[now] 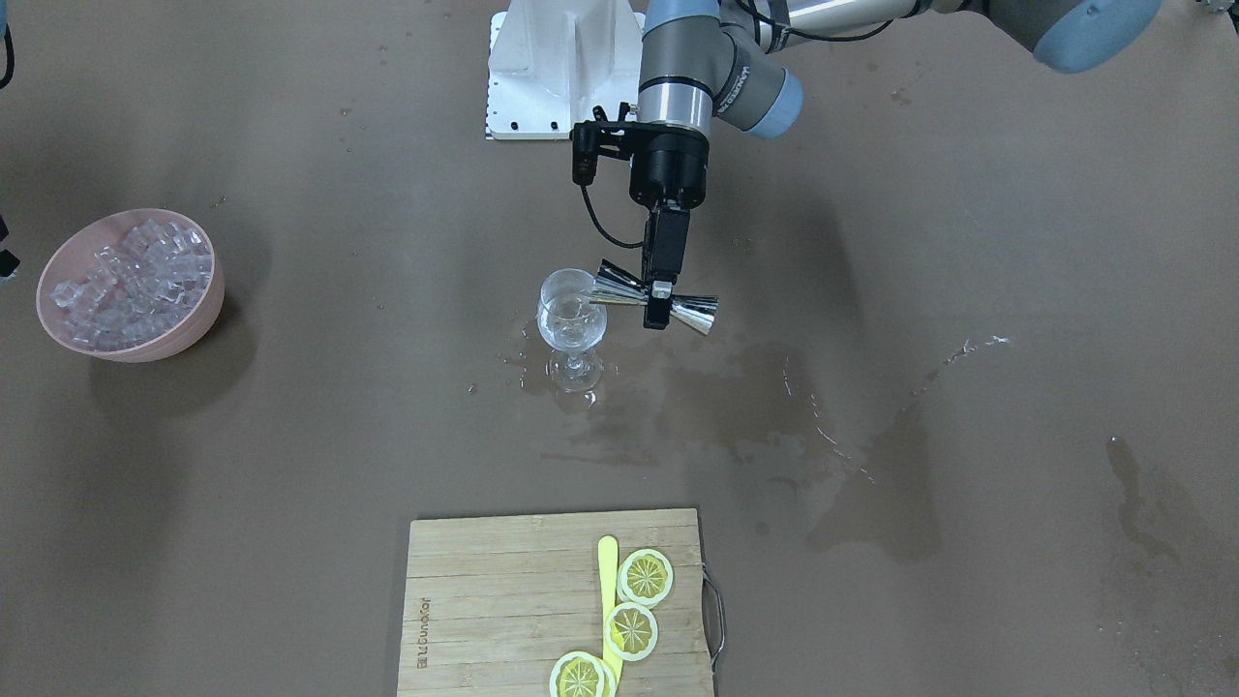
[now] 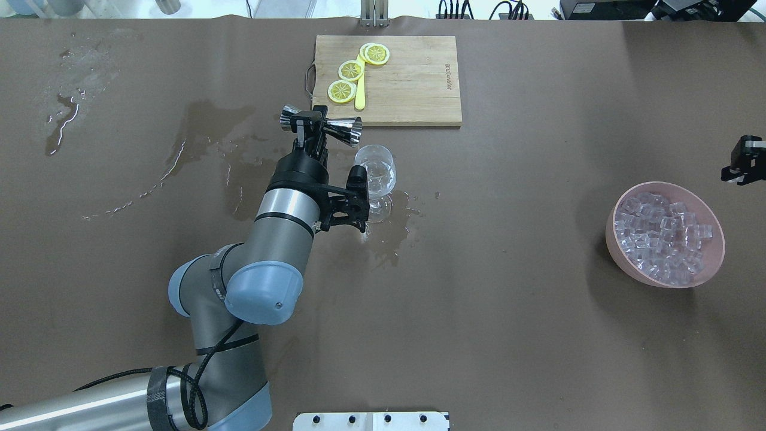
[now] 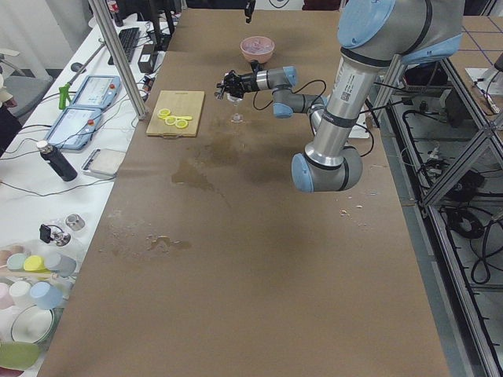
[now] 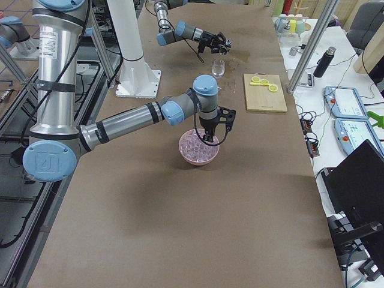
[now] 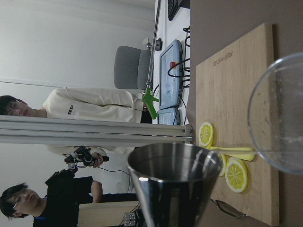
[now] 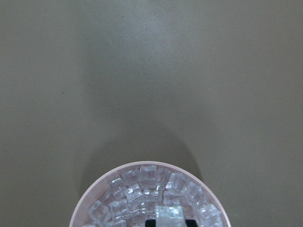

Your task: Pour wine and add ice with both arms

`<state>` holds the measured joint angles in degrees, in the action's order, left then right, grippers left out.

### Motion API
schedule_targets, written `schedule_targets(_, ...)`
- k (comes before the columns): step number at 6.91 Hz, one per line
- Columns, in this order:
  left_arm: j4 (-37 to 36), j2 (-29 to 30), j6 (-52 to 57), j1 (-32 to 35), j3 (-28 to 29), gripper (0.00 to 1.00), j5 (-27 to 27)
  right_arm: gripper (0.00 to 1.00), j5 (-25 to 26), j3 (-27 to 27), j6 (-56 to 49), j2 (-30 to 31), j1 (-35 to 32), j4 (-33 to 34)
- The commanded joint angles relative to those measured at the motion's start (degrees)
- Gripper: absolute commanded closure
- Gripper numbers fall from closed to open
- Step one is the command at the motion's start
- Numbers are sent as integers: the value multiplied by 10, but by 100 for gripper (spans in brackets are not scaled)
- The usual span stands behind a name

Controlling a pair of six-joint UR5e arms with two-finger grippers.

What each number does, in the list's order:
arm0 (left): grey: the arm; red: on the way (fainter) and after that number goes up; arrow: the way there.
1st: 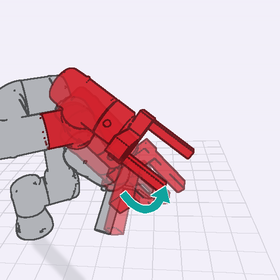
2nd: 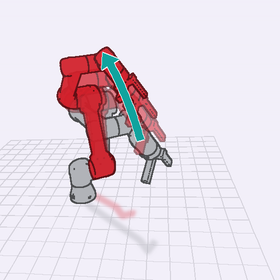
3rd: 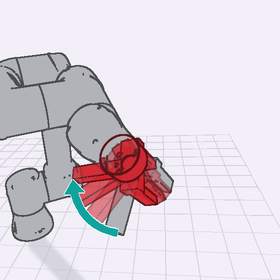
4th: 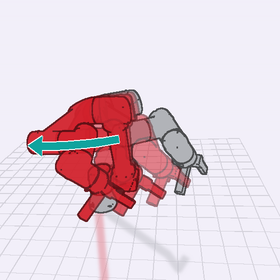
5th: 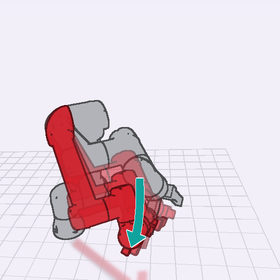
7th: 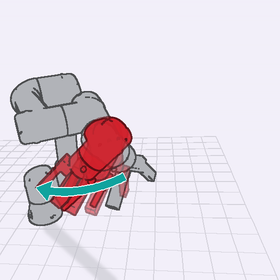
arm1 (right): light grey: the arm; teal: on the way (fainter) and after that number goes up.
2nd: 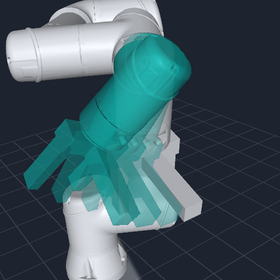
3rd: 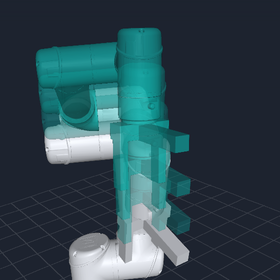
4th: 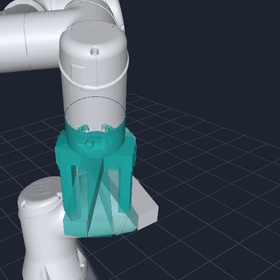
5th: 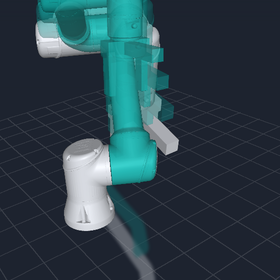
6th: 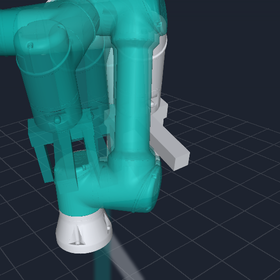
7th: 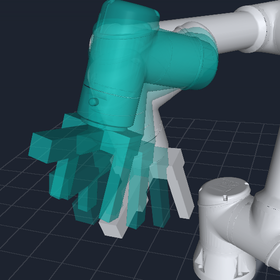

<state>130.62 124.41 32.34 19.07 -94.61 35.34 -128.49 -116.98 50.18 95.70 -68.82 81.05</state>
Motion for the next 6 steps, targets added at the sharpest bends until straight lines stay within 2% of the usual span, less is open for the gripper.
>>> schedule_targets(1,-3,0,0,-19,1,100,-25,89,-1,0,0,0,0,1)
schedule_targets(6,-10,7,6,-35,-13,100,-36,89,1,-2,1,2,-1,1)
